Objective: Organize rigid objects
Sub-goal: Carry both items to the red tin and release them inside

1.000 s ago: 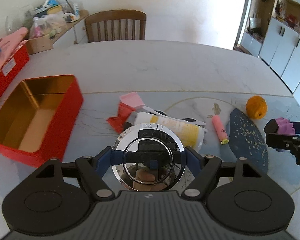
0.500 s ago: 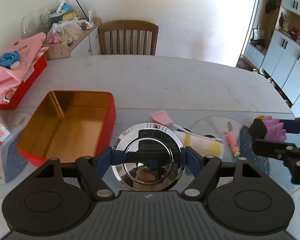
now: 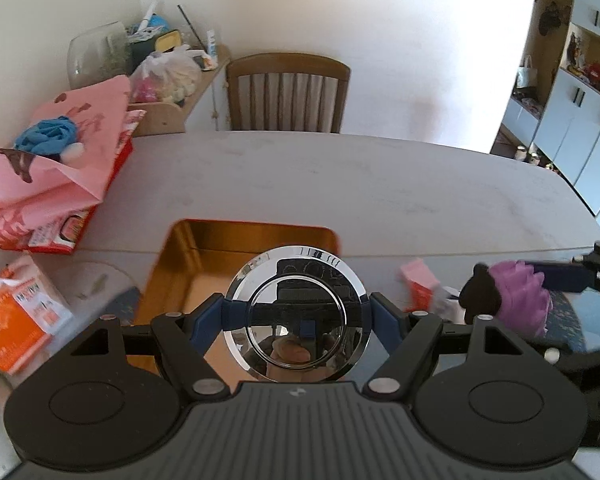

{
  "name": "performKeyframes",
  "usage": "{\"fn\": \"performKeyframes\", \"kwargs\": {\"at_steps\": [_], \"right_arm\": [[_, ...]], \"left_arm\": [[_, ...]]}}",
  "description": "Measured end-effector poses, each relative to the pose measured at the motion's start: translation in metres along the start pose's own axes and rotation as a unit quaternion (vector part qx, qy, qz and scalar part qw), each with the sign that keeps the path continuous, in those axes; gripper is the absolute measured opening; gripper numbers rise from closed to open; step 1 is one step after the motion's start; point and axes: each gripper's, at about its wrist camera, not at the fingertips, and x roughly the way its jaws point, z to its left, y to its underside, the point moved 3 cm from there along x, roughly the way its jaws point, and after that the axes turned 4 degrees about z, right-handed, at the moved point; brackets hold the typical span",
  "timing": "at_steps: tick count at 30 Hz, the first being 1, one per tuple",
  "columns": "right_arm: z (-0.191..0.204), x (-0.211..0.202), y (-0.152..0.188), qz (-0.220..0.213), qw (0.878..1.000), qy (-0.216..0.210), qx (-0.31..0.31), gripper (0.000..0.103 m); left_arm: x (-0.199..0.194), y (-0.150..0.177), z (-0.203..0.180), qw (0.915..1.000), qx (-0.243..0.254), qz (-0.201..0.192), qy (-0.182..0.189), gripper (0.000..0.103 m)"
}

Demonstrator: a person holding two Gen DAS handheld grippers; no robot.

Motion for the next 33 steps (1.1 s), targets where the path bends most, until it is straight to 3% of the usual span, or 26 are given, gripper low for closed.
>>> {"fn": "performKeyframes", "kwargs": {"at_steps": [6, 12, 20, 33], "right_arm": [[0.029, 0.04, -0.02, 0.013, 1.0, -0.001, -0.014, 0.063], [0.05, 0.079, -0.033, 0.029, 0.999, -0.014, -0.031, 0.063], [0.076, 0.12, -0.024, 0.078, 0.994, -0.015, -0.07, 0.062], [0.086, 0.16, -0.017, 0.118, 0.99, -0.002, -0.075, 0.063]], "left_arm": [[0.027, -0.024, 0.042, 1.0, -0.006, 0.004, -0.004, 0.077], [0.066, -0.037, 0.059, 0.9997, 0.005, 0.023, -0.005, 0.077], [0.105, -0.037, 0.067, 0.9981, 0.02, 0.057, -0.008, 0.077], [0.136, -0.026, 0.072, 0.9943, 0.032, 0.101, -0.009, 0.077]]}}
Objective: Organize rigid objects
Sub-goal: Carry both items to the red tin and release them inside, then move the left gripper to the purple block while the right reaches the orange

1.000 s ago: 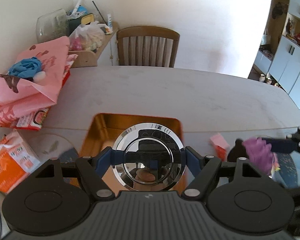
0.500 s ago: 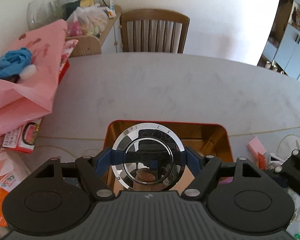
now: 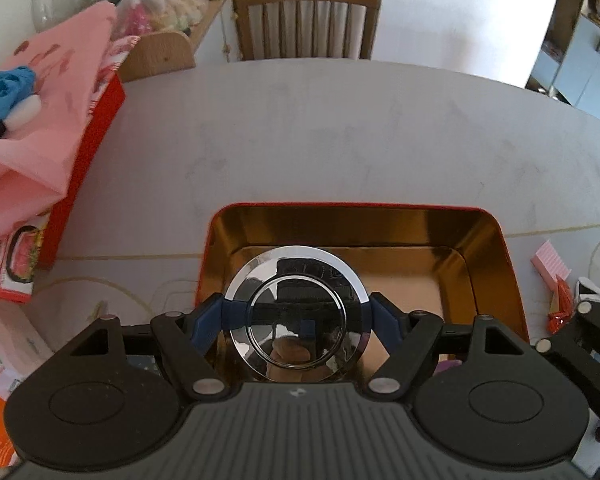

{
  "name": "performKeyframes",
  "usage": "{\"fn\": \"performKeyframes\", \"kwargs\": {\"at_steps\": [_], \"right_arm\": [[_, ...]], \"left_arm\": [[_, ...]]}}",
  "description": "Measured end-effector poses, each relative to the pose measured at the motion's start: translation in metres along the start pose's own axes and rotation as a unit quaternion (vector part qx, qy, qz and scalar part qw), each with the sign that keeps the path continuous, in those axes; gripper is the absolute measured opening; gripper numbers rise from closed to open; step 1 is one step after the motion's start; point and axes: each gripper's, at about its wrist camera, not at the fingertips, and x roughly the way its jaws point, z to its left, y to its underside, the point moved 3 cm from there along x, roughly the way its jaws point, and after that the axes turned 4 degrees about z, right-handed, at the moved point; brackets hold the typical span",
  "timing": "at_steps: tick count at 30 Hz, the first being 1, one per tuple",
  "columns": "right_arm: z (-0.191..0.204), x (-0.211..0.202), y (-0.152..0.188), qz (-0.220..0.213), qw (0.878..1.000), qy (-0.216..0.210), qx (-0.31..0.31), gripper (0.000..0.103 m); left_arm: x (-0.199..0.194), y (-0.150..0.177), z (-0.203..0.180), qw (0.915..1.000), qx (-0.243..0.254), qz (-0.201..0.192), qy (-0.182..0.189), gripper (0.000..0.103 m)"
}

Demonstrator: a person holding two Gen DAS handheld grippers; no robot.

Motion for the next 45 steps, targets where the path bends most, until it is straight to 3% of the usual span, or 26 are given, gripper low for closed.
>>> {"fn": "performKeyframes", "kwargs": {"at_steps": [6, 17, 31, 45], "right_arm": [[-0.003, 0.011, 0.005, 0.034, 0.999, 0.012, 0.013, 0.062], [-0.011, 0.0, 0.005, 0.024, 0.999, 0.017, 0.036, 0.069], [-0.024, -0.053, 0.009, -0.021, 0.997, 0.007, 0.068, 0.075], [-0.061, -0.133, 0.043, -0.101, 0.987, 0.004, 0.122, 0.092]], "left_arm": [[0.01, 0.0, -0.001, 0.9997, 0.0, 0.021, 0.008, 0.077], [0.013, 0.006, -0.008, 0.9994, 0.006, 0.035, 0.005, 0.077], [-0.038, 0.013, -0.015, 0.9995, -0.006, -0.026, 0.017, 0.08], [-0.102, 0.028, -0.046, 0.9945, -0.005, -0.099, 0.032, 0.083]]}}
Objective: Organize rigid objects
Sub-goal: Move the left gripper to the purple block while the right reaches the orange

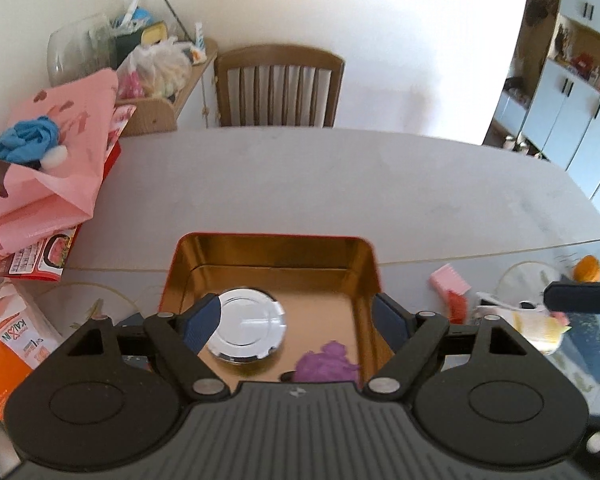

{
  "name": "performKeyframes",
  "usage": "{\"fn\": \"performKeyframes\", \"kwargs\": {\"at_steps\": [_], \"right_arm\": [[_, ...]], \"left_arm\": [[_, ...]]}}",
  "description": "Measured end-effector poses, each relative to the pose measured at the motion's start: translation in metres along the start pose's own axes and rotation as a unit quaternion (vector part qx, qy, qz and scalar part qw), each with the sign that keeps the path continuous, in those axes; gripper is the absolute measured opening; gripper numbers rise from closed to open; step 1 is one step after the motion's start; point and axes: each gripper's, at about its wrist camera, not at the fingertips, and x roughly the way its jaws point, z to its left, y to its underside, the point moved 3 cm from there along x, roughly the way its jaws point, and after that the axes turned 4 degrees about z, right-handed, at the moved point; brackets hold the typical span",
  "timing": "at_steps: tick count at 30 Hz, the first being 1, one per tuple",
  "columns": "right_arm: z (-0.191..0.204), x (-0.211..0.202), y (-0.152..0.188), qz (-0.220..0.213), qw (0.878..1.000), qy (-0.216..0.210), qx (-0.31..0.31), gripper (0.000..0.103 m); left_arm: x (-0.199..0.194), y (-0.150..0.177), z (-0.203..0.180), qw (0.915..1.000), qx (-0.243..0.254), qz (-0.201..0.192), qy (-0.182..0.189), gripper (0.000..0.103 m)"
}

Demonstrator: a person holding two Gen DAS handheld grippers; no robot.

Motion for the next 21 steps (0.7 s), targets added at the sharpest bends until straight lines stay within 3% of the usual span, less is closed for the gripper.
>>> {"fn": "performKeyframes", "kwargs": {"at_steps": [6, 10, 12, 17, 21], "right_arm": [[-0.026, -0.039, 0.021, -0.033, 0.999, 0.001, 0.012, 0.103], [-0.049, -0.061, 0.036, -0.047, 0.999, 0.012, 0.016, 0.103], [-0.063, -0.073, 0.043, -0.053, 0.998, 0.023, 0.018, 0.103], [-0.106, -0.098, 0.06, -0.06, 0.996, 0.054, 0.036, 0.103], [-0.141, -0.111, 0.078, -0.058, 0.994, 0.079, 0.057, 0.103]], "left_arm": [[-0.023, 0.006, -0.024, 0.9997, 0.003, -0.025, 0.0, 0.085], [-0.035, 0.009, -0.042, 0.9993, 0.006, -0.037, 0.007, 0.086], [-0.04, 0.011, -0.053, 0.9992, 0.008, -0.039, 0.009, 0.092], [-0.049, 0.016, -0.078, 0.9982, 0.005, -0.05, 0.031, 0.1], [-0.049, 0.021, -0.098, 0.9972, -0.001, -0.049, 0.057, 0.101]]}}
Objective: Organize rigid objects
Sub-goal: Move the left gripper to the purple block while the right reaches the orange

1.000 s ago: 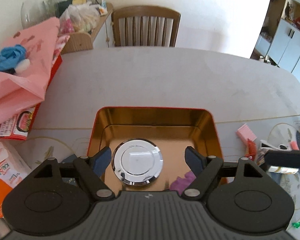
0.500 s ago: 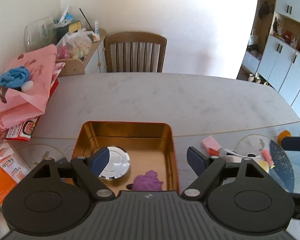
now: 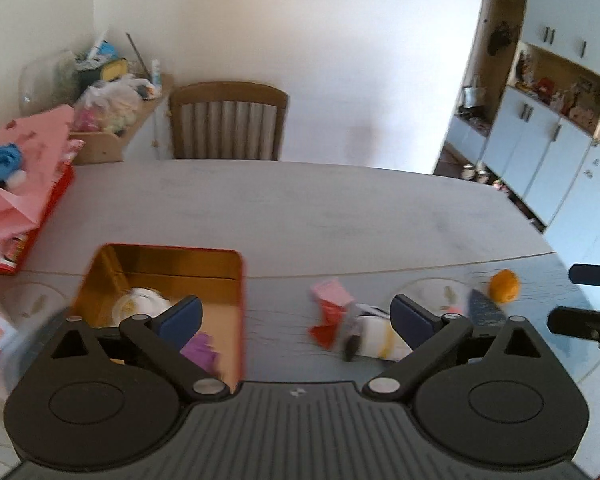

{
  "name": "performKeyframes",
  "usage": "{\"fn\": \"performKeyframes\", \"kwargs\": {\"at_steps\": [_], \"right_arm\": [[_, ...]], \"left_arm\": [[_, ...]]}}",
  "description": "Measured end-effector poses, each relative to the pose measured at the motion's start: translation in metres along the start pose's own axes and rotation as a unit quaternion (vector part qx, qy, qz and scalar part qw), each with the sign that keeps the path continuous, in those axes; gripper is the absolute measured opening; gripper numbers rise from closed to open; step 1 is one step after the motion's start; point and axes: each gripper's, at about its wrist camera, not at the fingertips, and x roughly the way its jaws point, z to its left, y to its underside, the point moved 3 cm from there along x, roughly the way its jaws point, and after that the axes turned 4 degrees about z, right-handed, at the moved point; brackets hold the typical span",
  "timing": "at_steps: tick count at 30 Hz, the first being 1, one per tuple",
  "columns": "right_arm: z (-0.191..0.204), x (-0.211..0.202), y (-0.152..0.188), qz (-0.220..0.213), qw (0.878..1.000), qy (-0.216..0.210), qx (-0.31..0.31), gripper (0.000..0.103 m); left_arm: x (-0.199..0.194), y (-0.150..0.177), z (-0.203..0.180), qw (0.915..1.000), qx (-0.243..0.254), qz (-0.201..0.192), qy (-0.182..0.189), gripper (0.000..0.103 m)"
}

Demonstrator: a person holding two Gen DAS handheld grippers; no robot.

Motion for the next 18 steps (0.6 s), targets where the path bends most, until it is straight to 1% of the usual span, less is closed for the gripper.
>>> {"fn": "performKeyframes", "kwargs": {"at_steps": [3, 8, 12, 16, 18], "right_arm": [[-0.027, -0.006, 0.011, 0.001, 1.0, 0.018, 0.016, 0.103], [-0.07, -0.007, 0.027, 0.007, 0.998, 0.046, 0.042, 0.103], [-0.094, -0.003, 0.039, 0.015, 0.997, 0.057, 0.051, 0.103], [-0.112, 0.007, 0.048, 0.025, 0.996, 0.066, 0.057, 0.103], [-0.12, 0.011, 0.05, 0.03, 0.996, 0.066, 0.058, 0.103]], "left_arm": [[0.005, 0.005, -0.016, 0.9998, 0.001, 0.002, 0.018, 0.103], [0.013, 0.02, -0.044, 0.9996, 0.016, 0.0, 0.021, 0.103], [0.023, 0.037, -0.066, 0.9993, 0.034, 0.008, 0.01, 0.103], [0.039, 0.057, -0.074, 0.9993, 0.012, 0.034, 0.002, 0.103], [0.048, 0.065, -0.08, 0.9988, 0.015, 0.046, -0.01, 0.103]]}}
